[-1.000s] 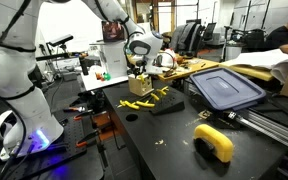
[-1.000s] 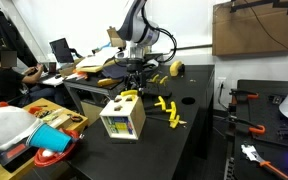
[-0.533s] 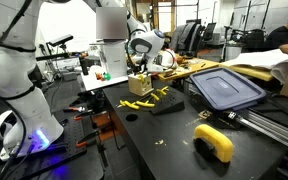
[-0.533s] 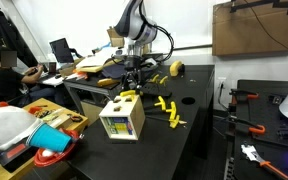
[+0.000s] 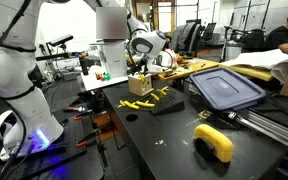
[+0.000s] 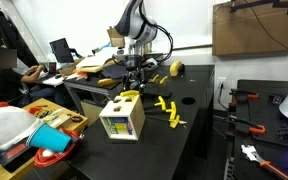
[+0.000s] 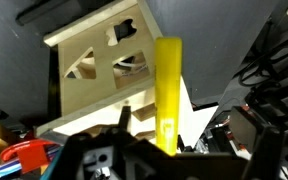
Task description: Remove the wrench from the wooden toy box and put it on the black stand.
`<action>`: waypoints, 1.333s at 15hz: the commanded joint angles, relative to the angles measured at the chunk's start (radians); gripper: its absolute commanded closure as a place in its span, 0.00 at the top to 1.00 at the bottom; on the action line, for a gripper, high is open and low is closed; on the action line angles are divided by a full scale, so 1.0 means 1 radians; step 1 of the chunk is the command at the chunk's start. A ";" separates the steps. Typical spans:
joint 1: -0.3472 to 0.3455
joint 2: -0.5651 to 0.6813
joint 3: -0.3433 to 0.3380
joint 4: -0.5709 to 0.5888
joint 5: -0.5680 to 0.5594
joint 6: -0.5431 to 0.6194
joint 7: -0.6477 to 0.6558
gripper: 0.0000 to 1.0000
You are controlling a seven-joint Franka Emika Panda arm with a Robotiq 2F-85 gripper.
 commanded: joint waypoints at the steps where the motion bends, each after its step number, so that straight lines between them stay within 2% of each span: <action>1: 0.018 0.008 -0.024 0.037 -0.007 -0.060 -0.034 1.00; 2: 0.022 0.011 -0.027 0.042 -0.013 -0.066 -0.029 0.75; 3: 0.024 0.013 -0.028 0.049 -0.015 -0.073 -0.031 0.74; 9: 0.039 0.032 -0.036 0.083 -0.028 -0.083 -0.033 0.27; 13: 0.043 0.042 -0.034 0.104 -0.061 -0.078 -0.036 0.00; 14: 0.043 0.042 -0.033 0.108 -0.069 -0.080 -0.036 0.06; 17: 0.055 0.038 -0.029 0.124 -0.101 -0.084 -0.031 0.06; 20: 0.094 0.014 -0.031 0.143 -0.179 -0.071 0.017 0.06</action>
